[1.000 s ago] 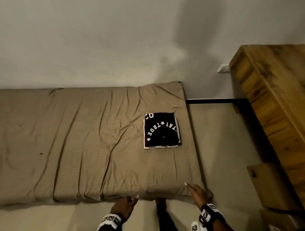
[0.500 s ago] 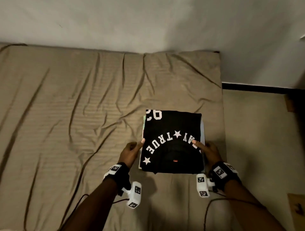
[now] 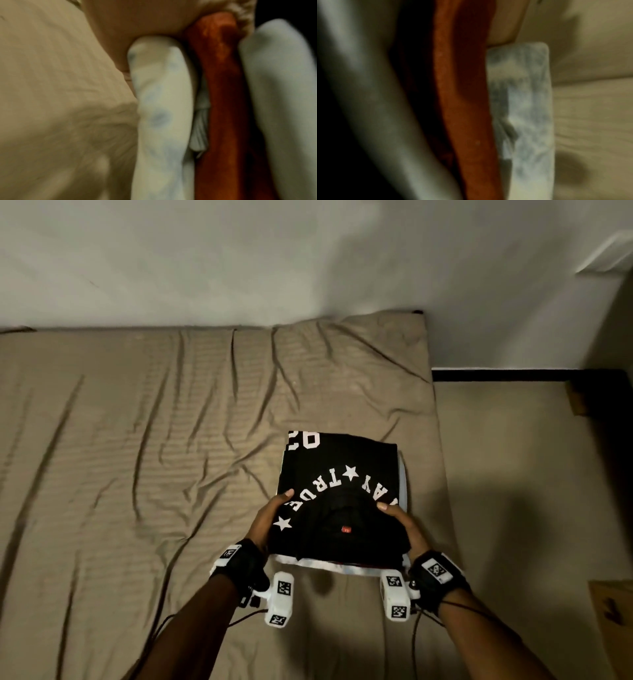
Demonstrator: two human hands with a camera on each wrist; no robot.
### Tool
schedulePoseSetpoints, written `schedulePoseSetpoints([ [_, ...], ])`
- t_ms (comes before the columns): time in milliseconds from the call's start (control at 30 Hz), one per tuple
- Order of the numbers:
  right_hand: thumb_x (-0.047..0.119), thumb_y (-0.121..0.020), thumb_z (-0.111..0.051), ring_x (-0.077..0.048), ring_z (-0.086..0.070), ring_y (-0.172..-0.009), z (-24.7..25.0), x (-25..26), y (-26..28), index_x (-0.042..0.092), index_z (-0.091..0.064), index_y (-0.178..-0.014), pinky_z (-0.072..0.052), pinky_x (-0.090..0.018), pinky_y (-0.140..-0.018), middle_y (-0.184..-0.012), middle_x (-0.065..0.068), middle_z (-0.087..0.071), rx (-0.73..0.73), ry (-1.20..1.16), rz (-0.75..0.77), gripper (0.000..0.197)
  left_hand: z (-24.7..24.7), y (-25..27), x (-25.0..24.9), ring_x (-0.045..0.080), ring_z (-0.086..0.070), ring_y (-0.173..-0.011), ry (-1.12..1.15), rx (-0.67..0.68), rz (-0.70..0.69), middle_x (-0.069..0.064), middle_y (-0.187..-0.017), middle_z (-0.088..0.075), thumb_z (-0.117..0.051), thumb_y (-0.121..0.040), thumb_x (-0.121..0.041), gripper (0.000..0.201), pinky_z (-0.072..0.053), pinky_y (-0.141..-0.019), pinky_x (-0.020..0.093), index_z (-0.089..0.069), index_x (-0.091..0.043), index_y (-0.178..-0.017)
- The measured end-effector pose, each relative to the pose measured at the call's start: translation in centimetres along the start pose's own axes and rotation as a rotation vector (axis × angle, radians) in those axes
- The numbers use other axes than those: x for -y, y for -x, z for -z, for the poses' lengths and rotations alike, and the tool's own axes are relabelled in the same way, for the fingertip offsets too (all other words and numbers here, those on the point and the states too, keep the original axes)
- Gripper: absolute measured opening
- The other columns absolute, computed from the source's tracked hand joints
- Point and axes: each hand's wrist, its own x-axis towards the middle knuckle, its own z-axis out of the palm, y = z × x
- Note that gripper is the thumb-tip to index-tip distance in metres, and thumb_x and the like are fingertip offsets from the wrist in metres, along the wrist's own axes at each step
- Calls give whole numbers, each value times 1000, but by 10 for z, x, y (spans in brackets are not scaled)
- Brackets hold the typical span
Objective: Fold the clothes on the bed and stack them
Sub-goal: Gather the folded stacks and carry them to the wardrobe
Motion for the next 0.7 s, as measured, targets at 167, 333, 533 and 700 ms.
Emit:
schedulePoseSetpoints([
  [167,28,-98,-56,-34,-69,-106,-11,-27,98,3,-69,-124,-49,-44,-104,-122,-21,-69,23,-98,-16,39,-15,91,-7,31,-72,-105,69,130,34,22,-123,-69,-62,-94,-33,47,-59,-91,39,-67,-1,-128],
  [333,34,-100,-51,-35,-70,-108,-14,-69,237,6,-71,-122,-53,-47,-99,-123,-22,-69,45,-211,72,41,-15,212,13,31,-70,-105,-2,244,57,22,-124,-68,-76,-87,-36,64,-56,-95,40,-61,2,-136],
  [533,41,-92,-66,-38,-58,-127,6,-164,410,7,-64,-133,-36,-53,-117,-136,-21,-60,34,-298,246,53,-15,386,59,29,-70,-104,-158,392,51,22,-122,-70,-67,-91,-41,48,-55,-97,40,-71,-5,-123],
  [700,40,-90,-69,-36,-62,-121,14,-267,544,6,-67,-130,-45,-45,-110,-132,-22,-63,-57,-369,354,53,16,508,121,35,-51,-137,-224,495,82,22,-145,-54,-59,-99,-41,57,-39,-117,46,-56,-4,-142],
])
